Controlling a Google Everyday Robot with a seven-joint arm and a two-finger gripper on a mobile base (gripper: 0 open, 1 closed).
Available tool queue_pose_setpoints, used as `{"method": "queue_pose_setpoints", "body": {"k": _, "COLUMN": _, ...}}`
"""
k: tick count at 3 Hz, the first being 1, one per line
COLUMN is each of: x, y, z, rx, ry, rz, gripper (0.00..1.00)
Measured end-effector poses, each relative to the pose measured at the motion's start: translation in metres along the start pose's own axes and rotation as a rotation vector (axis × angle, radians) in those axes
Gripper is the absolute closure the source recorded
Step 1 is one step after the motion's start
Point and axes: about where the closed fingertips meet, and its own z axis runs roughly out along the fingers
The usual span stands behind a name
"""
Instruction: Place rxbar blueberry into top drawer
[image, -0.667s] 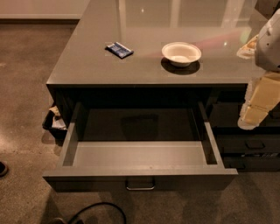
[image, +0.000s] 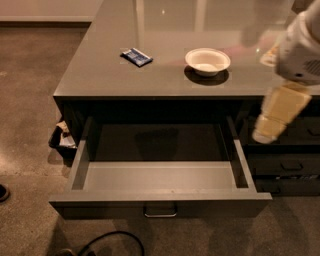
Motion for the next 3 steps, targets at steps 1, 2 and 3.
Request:
{"method": "queue_pose_setpoints", "body": {"k": 1, "x": -0.032, "y": -0.015, "z": 0.024, "rx": 0.008, "ry": -0.057, "rz": 0.079, "gripper": 0.0}}
{"method": "queue_pose_setpoints", "body": {"k": 2, "x": -0.032, "y": -0.015, "z": 0.024, "rx": 0.008, "ry": -0.057, "rz": 0.079, "gripper": 0.0}}
{"method": "queue_pose_setpoints", "body": {"k": 3, "x": -0.042, "y": -0.026, "z": 0.022, "rx": 0.021, "ry": -0.133, "rz": 0.108, "gripper": 0.0}}
